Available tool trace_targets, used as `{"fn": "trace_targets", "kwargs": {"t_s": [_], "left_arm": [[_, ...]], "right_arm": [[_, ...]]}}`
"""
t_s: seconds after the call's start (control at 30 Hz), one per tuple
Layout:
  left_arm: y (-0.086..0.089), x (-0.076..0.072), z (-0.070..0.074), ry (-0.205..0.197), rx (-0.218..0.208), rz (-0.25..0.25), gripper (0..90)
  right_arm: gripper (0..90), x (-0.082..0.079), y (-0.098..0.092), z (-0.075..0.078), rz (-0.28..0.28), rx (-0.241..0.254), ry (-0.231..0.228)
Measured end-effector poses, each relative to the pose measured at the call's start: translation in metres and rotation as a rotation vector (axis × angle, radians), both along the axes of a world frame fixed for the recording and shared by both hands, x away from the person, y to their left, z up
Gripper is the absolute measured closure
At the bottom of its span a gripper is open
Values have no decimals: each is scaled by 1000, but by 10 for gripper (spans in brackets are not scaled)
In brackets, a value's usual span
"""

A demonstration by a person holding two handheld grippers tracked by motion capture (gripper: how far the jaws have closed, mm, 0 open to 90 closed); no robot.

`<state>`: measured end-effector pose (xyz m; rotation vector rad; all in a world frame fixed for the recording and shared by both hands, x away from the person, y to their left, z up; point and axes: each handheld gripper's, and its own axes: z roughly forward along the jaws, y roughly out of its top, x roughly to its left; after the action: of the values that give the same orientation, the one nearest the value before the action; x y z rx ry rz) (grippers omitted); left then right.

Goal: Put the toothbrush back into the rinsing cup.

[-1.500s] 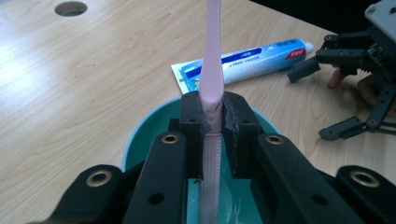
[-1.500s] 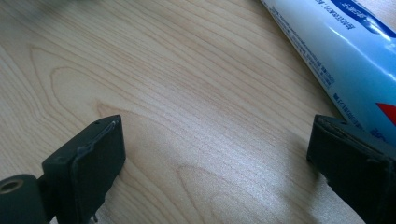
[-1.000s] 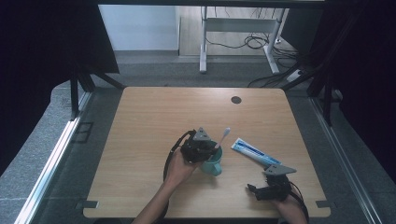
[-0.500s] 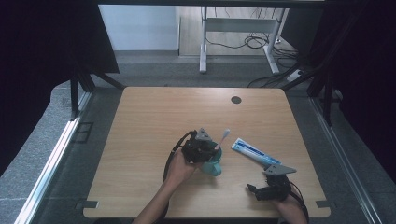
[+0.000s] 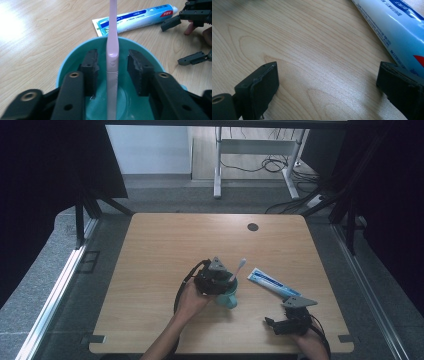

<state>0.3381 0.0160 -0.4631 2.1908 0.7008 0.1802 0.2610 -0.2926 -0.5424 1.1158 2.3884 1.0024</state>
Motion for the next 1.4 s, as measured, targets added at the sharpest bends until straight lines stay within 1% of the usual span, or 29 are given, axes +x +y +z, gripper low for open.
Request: {"fn": "trace_targets", "kwargs": {"t_s": [0.07, 0.1, 0.17, 0.3, 0.47, 0.57, 0.7, 0.8, 0.87, 1.0, 1.1, 1.33, 1.4], "left_arm": [[0, 0, 2, -2, -10, 0, 553], [1, 0, 3, -7, -5, -5, 539], [3, 0, 6, -14, -9, -3, 507], [7, -1, 13, -24, -29, 2, 439], [10, -3, 18, -27, -14, -4, 309], [13, -4, 21, -30, -13, 0, 263], [17, -5, 22, -23, -25, 15, 206], [20, -5, 23, -17, -27, 17, 179], [22, -6, 23, -16, -20, 16, 151], [25, -8, 24, -21, -9, 15, 144], [29, -10, 25, -22, -11, 15, 141], [41, -15, 26, -21, -21, 37, 109], [45, -15, 25, -20, -17, 43, 91]], "right_arm": [[38, 0, 0, 0, 1, -1, 2], [38, 0, 0, 0, 0, -1, 1], [38, 0, 0, 0, 0, -1, 0], [38, 0, 0, 0, 1, -1, 1], [38, 0, 0, 0, 1, -1, 0], [38, 0, 0, 0, 1, -1, 0], [38, 0, 0, 0, 1, -1, 0], [38, 0, 0, 0, 1, -1, 0], [38, 0, 0, 0, 1, -1, 0], [38, 0, 0, 0, 1, -1, 0], [38, 0, 0, 0, 1, -1, 0], [38, 0, 0, 0, 1, -1, 0], [38, 0, 0, 0, 1, -1, 0]]}}
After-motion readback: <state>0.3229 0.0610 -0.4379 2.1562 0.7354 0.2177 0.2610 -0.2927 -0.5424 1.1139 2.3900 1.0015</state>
